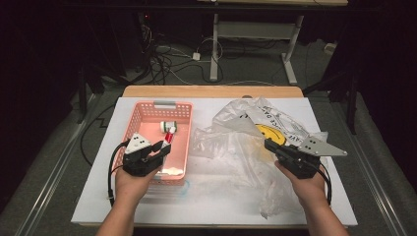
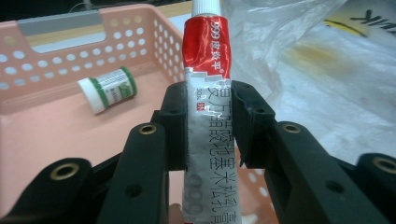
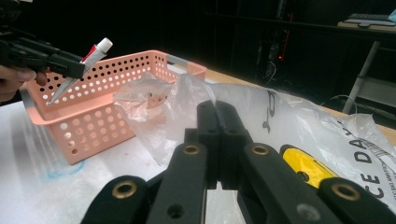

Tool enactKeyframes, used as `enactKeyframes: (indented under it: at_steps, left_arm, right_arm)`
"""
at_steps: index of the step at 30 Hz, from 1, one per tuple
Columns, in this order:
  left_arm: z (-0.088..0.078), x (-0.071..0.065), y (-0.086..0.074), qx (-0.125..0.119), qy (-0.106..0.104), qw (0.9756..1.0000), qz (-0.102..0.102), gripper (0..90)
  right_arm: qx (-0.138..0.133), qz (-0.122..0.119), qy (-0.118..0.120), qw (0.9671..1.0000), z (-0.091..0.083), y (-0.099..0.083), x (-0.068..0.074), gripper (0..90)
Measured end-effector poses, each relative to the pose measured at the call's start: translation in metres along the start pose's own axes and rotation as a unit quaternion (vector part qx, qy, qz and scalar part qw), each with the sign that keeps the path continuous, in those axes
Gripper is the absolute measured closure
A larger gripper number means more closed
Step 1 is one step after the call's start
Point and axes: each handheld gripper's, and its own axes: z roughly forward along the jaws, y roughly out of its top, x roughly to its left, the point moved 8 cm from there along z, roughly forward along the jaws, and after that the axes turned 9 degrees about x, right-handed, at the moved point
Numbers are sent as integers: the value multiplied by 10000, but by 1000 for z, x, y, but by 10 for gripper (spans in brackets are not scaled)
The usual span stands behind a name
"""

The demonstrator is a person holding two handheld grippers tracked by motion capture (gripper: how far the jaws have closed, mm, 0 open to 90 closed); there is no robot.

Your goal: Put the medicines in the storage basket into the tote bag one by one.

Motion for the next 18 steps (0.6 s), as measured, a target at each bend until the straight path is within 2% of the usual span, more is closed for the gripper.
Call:
enactKeyframes:
  at_steps: [3, 7, 12, 18]
  left_arm:
    - [-3, -9, 4, -39, 8, 9999, 168, 671]
    - [-7, -21, 12, -153, -74, 9994, 291, 671]
    - [-9, -30, 16, -238, -250, 9991, 266, 672]
    - [-9, -41, 18, -288, -403, 9982, 338, 671]
  right_arm:
    - [-36, -25, -8, 10000, -2, 1, 0, 900]
    - [-37, -11, -6, 10000, -3, 1, 0, 900]
    - [-35, -15, 1, 10000, -3, 1, 0, 900]
    - [-50, -23, -2, 10000, -4, 1, 0, 900]
